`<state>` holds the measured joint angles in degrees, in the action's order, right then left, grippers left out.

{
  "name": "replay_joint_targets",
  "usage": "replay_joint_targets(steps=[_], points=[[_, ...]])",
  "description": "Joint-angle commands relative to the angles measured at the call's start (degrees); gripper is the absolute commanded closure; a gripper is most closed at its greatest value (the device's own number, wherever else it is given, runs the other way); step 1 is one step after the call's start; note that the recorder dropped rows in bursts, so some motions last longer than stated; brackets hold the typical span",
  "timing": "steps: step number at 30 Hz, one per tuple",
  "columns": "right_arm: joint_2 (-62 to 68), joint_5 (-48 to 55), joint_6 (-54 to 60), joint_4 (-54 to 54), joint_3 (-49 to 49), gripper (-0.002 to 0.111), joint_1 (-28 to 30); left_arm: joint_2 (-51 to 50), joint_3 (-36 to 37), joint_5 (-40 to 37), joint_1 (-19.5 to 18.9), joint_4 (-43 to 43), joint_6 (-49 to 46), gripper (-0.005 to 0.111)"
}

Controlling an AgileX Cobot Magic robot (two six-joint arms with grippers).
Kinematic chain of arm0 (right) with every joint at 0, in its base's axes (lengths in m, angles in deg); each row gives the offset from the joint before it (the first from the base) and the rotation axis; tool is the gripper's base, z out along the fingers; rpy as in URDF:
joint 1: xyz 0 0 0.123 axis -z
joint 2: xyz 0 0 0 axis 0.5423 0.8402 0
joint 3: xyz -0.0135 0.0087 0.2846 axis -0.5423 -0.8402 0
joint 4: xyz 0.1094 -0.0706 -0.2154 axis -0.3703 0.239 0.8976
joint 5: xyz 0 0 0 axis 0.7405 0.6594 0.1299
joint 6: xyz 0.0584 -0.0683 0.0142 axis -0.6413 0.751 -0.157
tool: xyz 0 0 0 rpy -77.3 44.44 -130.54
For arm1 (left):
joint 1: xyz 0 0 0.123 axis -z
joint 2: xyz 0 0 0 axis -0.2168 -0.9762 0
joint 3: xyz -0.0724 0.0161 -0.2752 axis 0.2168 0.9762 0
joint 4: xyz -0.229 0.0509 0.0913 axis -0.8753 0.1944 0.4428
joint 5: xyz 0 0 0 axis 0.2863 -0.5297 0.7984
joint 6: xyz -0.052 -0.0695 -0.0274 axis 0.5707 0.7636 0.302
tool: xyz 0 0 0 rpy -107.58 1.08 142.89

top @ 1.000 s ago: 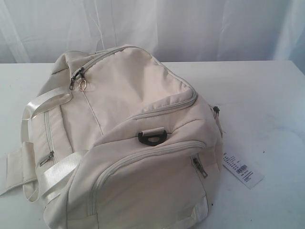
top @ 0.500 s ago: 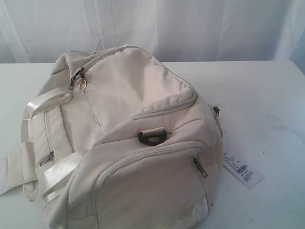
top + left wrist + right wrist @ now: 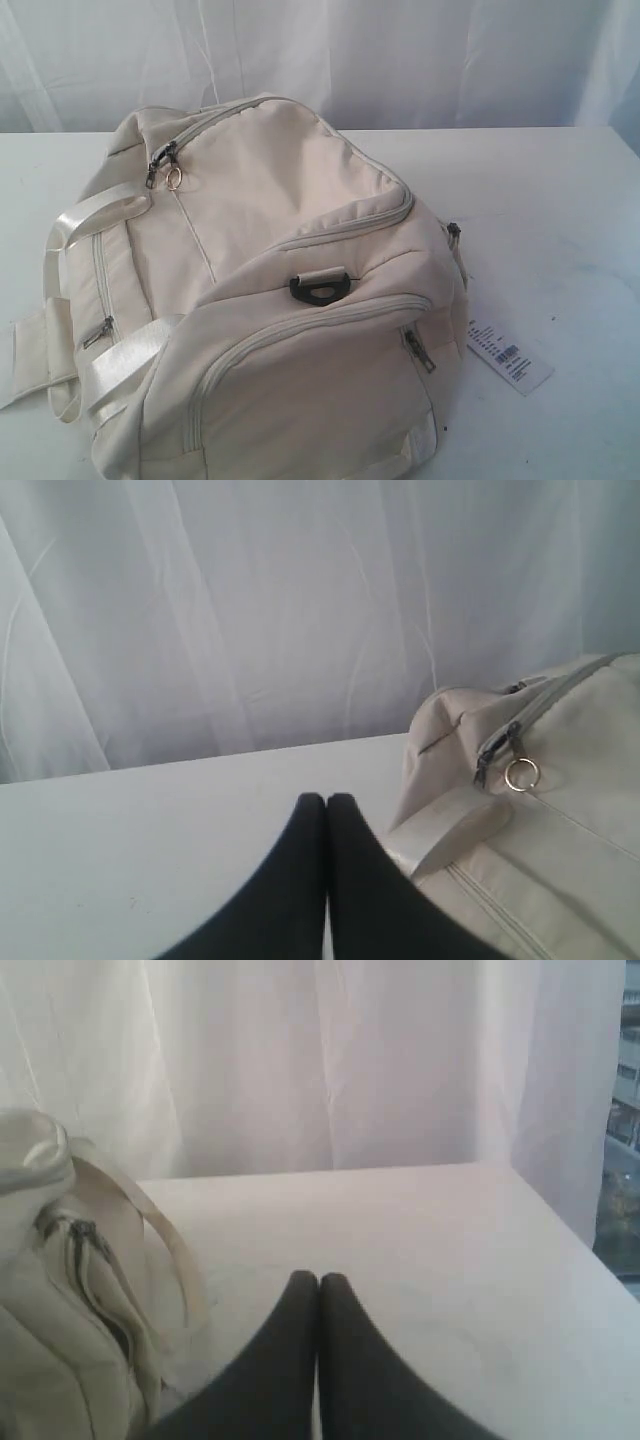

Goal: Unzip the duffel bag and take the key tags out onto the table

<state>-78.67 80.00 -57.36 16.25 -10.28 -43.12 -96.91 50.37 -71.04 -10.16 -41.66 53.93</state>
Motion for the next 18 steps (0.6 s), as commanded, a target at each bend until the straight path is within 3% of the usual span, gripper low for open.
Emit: replay_joint_targets(steps=[1, 6, 12, 18], points=[[-0.3, -7.8, -2.3, 0.4, 0.1, 0.108, 0.5, 0.2, -0.5, -0.2, 3.4, 0.7, -7.0, 0.107], [-0.3, -14.4, -6.8, 0.4, 0.1, 0.108, 0.5, -0.2, -0.5, 0.9, 10.1, 0.7, -23.6, 0.107], [-0.3, -21.2, -10.8, 0.4, 0.1, 0.108, 0.5, -0.2, -0.5, -6.4, 17.8, 0.6, -24.7, 0.107], [-0.3, -22.8, -35.4, 0.4, 0.1, 0.108, 0.5, -0.2, -0.5, -7.2, 18.4, 0.6, -24.6, 0.107]])
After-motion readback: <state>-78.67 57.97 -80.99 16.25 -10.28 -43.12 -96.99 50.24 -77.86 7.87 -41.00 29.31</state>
